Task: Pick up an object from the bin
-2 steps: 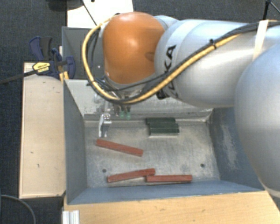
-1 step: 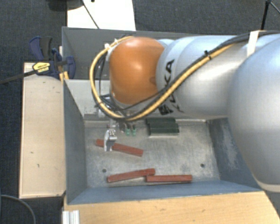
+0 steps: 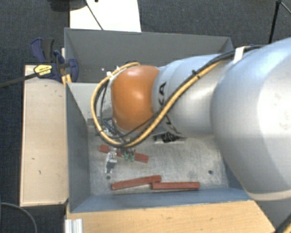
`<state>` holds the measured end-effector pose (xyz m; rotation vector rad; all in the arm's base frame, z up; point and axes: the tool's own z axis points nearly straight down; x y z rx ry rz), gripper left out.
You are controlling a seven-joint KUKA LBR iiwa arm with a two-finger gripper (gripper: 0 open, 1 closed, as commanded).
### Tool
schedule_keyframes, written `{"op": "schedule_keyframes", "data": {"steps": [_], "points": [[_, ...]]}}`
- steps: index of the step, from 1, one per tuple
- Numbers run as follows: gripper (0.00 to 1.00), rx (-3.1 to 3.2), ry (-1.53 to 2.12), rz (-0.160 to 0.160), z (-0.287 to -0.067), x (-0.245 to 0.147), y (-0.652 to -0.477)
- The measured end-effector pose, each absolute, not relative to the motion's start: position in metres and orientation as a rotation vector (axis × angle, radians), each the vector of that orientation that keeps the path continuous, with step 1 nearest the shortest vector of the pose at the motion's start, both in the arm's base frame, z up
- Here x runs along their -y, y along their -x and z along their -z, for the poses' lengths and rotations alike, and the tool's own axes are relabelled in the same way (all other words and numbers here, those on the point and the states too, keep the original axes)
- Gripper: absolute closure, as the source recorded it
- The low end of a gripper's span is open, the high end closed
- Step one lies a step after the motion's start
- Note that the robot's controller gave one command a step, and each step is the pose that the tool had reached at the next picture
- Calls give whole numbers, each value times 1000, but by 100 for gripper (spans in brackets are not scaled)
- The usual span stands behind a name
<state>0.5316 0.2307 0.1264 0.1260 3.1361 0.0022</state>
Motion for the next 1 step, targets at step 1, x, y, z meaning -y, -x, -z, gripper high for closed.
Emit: {"op": "schedule_keyframes", "data": {"steps": [1], "points": [[0,-3141,-27,-1,-95,-225,-538]]}}
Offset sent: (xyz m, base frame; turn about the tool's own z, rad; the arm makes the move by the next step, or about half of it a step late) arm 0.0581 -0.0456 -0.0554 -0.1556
